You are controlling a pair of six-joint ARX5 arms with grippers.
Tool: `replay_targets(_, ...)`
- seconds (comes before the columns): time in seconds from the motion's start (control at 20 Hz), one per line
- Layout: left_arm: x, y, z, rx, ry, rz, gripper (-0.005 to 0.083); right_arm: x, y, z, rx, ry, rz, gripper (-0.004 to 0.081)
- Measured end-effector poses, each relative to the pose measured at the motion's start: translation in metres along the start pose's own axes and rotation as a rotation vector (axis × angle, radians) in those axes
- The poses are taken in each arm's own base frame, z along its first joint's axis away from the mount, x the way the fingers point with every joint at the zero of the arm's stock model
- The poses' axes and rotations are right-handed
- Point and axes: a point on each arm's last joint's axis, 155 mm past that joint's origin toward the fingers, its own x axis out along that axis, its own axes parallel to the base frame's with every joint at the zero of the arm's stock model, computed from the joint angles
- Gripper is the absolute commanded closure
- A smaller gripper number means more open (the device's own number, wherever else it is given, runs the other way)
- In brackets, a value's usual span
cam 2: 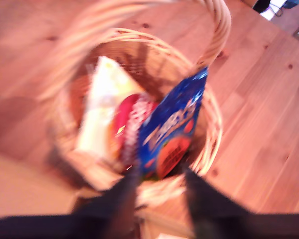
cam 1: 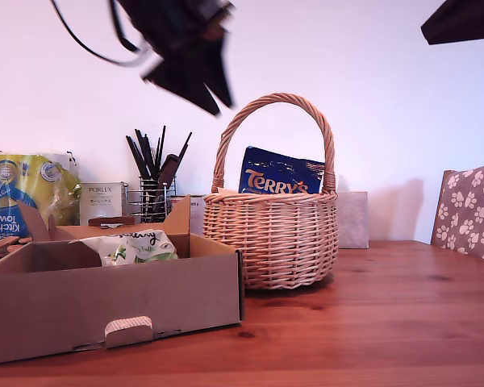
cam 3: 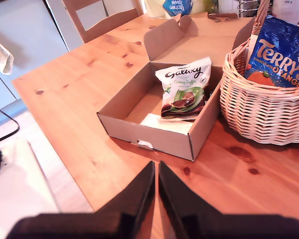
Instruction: Move the bags of Easter eggs from the cardboard box on the left into the woven basket on the right side.
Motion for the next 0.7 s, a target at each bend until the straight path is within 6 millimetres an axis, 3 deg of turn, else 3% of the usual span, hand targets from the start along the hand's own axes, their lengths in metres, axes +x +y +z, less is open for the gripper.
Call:
replay_targets(0.3,-0.003,0.026,-0.011,-0.022,-0.014,-0.028,0.0797,0.008,-0.01,-0.009,0.024,0.046,-0.032,0.0783)
replay_targets(0.5,0.02,0.04,-0.052,-0.06,0.007,-0.016,0.0797,0.009,-0.021,-0.012,0.033,0.057,-0.082,0.0783)
replay_targets(0.6,0.018,0.038,-0.073,-0.065,-0.015,-0.003,0.0797,0.008,-0.024,-0.011,0.038,0.055,-0.095,0.0783)
replay_targets(0.7,0.003,0.035,-0.09,-0.079,-0.098,0.031,0.0797,0.007,-0.028,-0.011,0.043,0.052,-0.108,0.0783)
